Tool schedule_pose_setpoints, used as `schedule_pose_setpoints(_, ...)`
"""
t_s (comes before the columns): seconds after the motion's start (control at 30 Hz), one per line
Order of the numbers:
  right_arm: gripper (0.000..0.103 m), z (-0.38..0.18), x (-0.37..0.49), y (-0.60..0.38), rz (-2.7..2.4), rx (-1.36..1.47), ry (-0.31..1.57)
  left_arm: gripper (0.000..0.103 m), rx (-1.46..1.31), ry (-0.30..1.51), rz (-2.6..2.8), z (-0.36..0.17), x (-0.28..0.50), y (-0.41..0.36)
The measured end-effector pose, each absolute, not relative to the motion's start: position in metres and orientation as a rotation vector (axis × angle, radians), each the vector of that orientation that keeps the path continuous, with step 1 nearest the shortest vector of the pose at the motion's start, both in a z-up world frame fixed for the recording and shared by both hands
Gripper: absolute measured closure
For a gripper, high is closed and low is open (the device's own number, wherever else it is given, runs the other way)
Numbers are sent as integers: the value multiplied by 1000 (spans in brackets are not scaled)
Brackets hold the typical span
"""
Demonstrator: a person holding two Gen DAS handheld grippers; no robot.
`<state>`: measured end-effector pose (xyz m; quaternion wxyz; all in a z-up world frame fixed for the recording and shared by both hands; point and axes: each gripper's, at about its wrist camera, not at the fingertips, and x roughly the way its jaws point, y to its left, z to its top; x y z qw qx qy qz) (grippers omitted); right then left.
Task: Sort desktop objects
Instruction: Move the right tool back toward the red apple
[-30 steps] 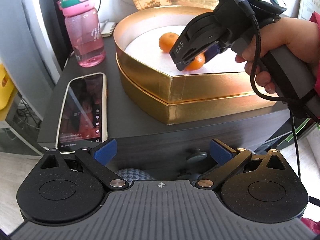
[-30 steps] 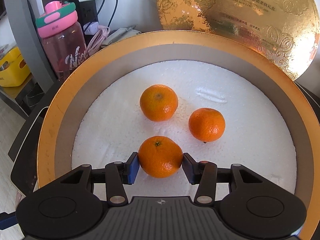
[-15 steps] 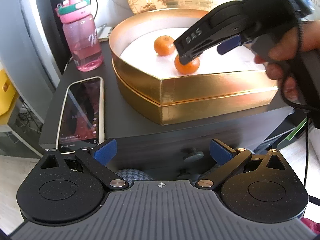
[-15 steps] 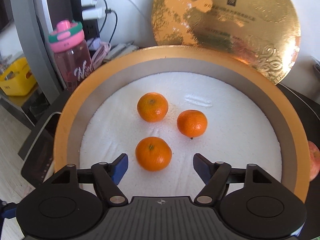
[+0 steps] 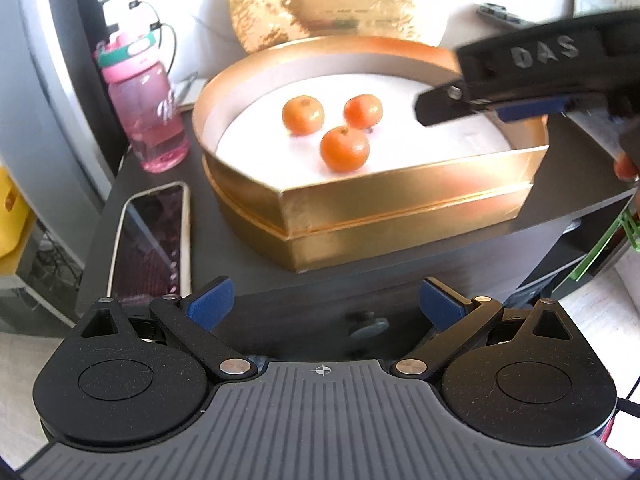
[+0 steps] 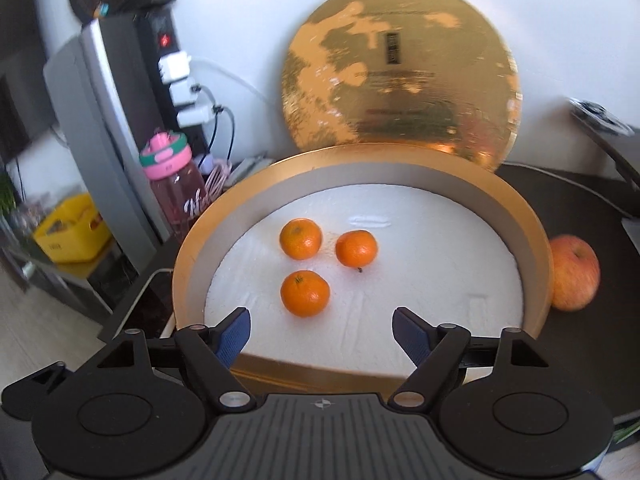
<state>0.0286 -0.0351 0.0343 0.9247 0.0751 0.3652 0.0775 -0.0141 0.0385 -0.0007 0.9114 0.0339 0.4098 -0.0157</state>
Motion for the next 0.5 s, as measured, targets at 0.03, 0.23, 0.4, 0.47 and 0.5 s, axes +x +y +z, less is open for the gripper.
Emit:
schedule_pose_setpoints(0.03,25,35,25,-41,144,170,743,1,75,840,-38,1,-14,35)
schedule_pose_setpoints(0.23,24,35,4,-76,47,220,714,1,100,838,-77,2,-8,16)
schedule_pose_setpoints(0.4,23,28,-11,-106,-53,233,708,1,124,837,-111,2,-3,-1)
schedule_pose_setpoints(0.47,23,24,-14,-117,-70,258,708,1,136,835,-126,3,-1,-8)
schedule_pose_setpoints(0.5,23,22,-15,-123,-79,270,708,1,143,834,-130,3,0,-11)
